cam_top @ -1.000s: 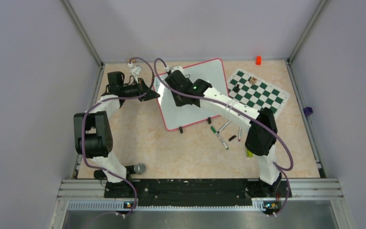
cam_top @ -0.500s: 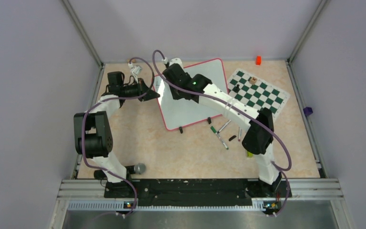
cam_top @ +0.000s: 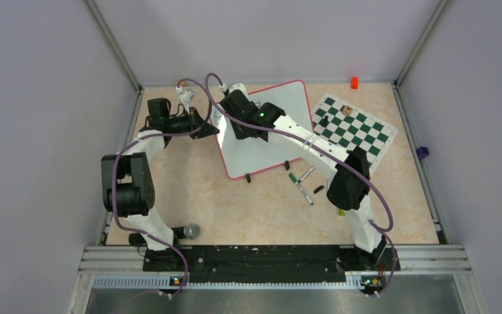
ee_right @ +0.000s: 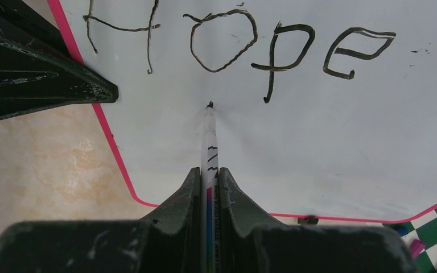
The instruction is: Write a sentence on the whiteboard
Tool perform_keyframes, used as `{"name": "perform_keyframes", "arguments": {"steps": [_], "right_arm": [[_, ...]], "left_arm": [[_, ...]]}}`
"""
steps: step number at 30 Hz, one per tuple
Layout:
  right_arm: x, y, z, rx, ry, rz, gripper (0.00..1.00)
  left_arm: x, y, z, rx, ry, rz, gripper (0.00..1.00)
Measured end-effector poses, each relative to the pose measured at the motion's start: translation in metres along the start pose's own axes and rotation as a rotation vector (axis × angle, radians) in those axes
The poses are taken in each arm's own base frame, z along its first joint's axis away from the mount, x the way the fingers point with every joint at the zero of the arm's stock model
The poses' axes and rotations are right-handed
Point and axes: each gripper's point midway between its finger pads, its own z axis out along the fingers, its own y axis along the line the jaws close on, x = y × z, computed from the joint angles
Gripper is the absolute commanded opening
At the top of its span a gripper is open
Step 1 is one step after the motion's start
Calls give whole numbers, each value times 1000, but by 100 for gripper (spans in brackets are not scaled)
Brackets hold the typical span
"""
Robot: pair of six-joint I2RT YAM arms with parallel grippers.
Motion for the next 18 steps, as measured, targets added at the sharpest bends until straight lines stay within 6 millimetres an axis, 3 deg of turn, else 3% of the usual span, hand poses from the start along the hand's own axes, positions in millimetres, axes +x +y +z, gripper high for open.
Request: {"name": "perform_keyframes", "arguments": {"steps": [18], "right_arm": [[32, 5, 3, -21, 83, -38, 0]], "left_arm": [[0, 1, 0, -8, 0, 0, 0]]}}
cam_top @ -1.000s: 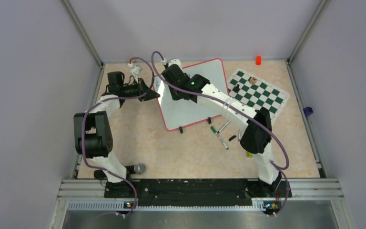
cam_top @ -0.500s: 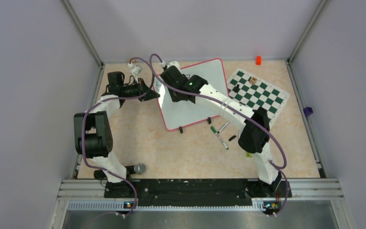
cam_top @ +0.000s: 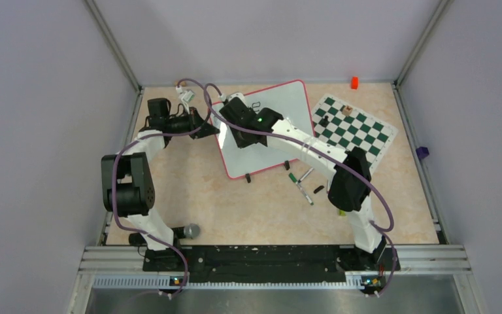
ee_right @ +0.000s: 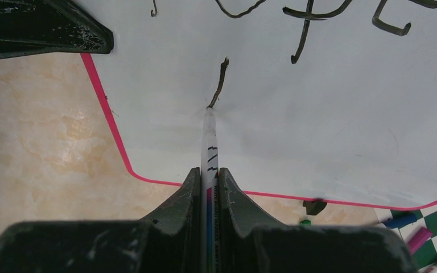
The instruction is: Write a sentence on the whiteboard
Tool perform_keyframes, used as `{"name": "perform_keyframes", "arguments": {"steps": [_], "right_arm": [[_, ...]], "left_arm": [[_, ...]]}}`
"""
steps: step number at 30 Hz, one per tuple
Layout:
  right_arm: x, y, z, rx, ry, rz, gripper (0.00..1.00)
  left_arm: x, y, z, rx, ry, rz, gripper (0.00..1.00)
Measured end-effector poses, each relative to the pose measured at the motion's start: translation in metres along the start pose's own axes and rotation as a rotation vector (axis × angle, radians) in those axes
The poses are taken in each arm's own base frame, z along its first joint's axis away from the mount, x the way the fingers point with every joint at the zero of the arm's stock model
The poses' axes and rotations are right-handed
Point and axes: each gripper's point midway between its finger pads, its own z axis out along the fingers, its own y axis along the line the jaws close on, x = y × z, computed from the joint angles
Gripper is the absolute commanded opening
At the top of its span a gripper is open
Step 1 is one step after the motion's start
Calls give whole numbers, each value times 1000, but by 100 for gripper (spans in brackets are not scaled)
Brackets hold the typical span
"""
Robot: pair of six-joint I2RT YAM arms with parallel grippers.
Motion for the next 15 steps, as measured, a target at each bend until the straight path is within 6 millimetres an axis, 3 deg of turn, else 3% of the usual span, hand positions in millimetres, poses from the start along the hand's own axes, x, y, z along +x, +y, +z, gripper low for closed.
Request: {"name": "perform_keyframes", "arguments": {"steps": [8, 15], "right_arm": [[-2, 0, -2, -1, -1, -7, 0], [-27, -1, -12, -9, -60, 8, 0]], "left_arm": [[0, -1, 0, 5, 0, 0, 0], [0, -2, 0, 12, 1, 0, 0]]}}
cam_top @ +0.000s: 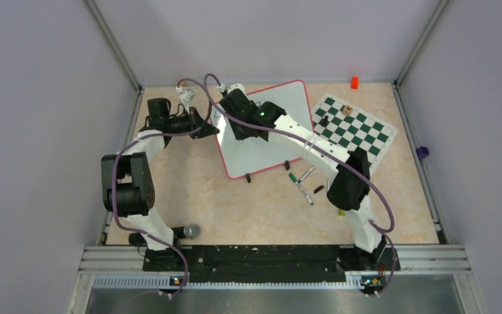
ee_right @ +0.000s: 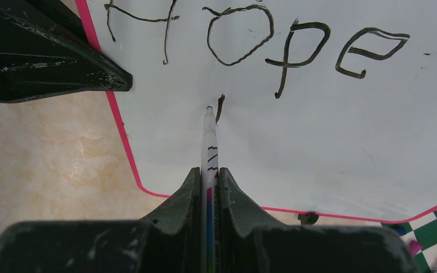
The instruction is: Write a sentence on the whiteboard
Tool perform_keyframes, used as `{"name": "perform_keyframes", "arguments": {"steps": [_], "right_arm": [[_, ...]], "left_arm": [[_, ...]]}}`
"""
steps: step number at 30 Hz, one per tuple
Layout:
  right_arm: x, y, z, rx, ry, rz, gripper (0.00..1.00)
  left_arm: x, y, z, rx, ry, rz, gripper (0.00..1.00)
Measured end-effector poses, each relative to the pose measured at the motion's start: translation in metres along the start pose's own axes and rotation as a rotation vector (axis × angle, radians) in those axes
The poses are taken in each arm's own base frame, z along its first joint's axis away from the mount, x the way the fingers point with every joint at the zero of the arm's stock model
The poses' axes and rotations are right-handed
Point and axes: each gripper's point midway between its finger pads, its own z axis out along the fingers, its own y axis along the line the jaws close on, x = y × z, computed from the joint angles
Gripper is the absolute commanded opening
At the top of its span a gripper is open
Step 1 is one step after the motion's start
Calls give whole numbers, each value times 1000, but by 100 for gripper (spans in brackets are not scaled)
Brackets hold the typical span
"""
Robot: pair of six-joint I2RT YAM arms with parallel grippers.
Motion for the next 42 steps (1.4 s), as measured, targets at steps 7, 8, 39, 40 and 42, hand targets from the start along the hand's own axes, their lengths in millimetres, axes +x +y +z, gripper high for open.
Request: {"name": "perform_keyframes", "arguments": {"steps": [7, 8, 39, 40, 42], "right_arm": [[-4, 0, -2, -3, -9, -6, 0], [-4, 0, -2, -2, -9, -6, 0], [-7, -10, 6, 36, -11, -4, 0], [-7, -11, 6, 39, -12, -3, 0], [-8, -12, 6, 46, -14, -2, 0]], "left_arm": [[0, 0, 0, 0, 0, 0, 0], [0, 0, 0, 0, 0, 0, 0], [0, 1, 0, -3, 0, 0, 0], [0, 1, 0, -3, 0, 0, 0], [0, 1, 0, -4, 0, 0, 0]]}}
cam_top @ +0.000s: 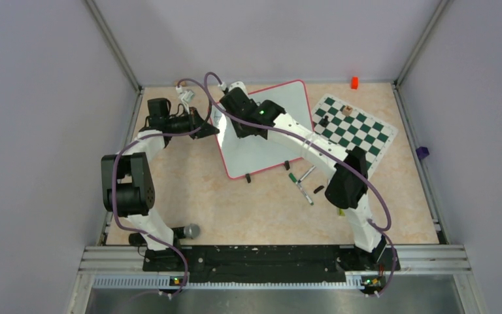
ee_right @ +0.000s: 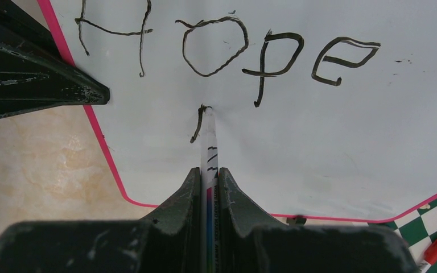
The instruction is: Write a sentence on the whiteboard
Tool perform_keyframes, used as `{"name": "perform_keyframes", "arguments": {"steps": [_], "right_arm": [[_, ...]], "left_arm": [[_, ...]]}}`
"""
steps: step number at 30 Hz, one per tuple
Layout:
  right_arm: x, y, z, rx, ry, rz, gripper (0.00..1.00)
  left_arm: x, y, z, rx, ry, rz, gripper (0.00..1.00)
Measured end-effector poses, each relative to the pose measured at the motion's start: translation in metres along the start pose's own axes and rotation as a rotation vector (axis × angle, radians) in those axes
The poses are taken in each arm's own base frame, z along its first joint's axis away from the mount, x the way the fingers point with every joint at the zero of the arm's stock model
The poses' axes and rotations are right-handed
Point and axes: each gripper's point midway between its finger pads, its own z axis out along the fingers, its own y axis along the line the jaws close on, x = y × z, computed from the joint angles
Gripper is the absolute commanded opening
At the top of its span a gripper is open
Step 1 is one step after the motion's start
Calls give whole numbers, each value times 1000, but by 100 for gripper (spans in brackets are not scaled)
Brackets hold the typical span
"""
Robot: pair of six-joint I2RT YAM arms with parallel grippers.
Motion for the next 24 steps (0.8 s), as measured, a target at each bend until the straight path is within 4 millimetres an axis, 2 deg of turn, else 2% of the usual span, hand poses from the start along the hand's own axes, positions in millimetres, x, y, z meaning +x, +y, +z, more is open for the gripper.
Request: {"name": "perform_keyframes", "arguments": {"steps": [11, 24], "right_arm": [[2, -5, 1, 29, 2, -4, 0], [20, -11, 2, 44, 47, -27, 0]], "left_arm": [[0, 0, 0, -2, 0, 0, 0], [0, 1, 0, -7, 0, 0, 0]]}}
